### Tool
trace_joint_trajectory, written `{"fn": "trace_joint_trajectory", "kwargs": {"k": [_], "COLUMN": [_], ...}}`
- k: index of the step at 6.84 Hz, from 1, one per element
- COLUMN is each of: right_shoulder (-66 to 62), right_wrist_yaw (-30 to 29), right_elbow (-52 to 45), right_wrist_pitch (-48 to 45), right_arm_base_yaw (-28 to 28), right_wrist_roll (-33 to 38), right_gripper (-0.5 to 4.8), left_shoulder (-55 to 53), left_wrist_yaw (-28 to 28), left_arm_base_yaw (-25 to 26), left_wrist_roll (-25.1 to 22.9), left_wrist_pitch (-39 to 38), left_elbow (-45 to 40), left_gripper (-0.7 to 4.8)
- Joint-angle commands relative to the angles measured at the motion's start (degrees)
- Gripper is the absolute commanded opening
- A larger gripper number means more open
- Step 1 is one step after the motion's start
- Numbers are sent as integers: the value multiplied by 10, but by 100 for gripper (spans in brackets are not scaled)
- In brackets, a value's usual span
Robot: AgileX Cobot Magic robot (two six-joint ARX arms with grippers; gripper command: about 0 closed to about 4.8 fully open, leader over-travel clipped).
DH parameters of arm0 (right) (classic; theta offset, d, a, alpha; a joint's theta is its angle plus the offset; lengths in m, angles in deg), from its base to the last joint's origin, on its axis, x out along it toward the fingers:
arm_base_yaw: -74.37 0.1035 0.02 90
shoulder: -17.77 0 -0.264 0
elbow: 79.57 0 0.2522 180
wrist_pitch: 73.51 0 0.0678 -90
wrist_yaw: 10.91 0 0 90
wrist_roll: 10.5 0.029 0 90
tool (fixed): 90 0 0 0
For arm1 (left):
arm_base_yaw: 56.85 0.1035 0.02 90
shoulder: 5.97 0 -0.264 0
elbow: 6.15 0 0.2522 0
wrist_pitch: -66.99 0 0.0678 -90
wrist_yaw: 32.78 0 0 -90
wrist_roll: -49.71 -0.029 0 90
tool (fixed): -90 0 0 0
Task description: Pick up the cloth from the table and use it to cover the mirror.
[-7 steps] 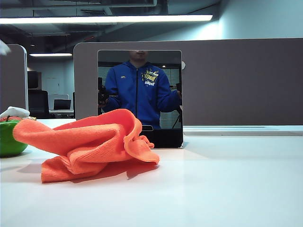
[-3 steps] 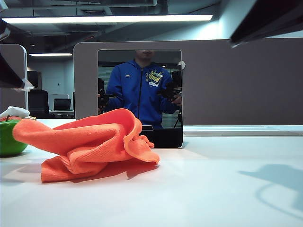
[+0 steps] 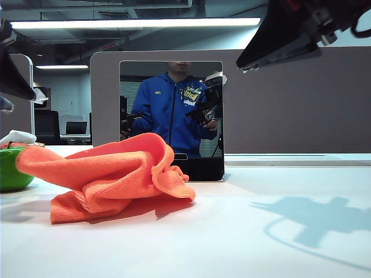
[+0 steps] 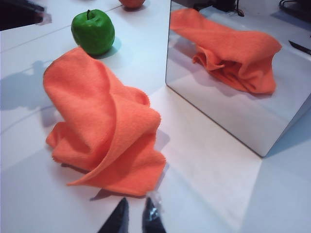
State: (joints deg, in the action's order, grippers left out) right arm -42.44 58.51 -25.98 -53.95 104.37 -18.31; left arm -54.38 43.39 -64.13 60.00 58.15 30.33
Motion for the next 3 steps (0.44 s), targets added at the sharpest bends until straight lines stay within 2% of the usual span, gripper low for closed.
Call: {"fn": "trace_joint_trajectory", "kwargs": {"k": [1, 2, 3], "right_shoulder": [-17, -17, -17], "right_wrist_yaw": [1, 1, 1], "right_elbow": [3, 3, 3], "right_wrist_pitch": [-39, -39, -39], "right_arm_base_yaw": [0, 0, 0], "right_wrist_roll": [1, 1, 1], "right_gripper": [55, 55, 56], "left_shoulder": [-75, -76, -76], "left_wrist_yaw": [37, 47, 35], "left_arm_base_yaw": [0, 0, -1], "left_wrist_roll": [257, 414, 425], "left_wrist_pitch": [39, 24, 23], "left_elbow": [2, 2, 2], "left_gripper": [189, 252, 252]}}
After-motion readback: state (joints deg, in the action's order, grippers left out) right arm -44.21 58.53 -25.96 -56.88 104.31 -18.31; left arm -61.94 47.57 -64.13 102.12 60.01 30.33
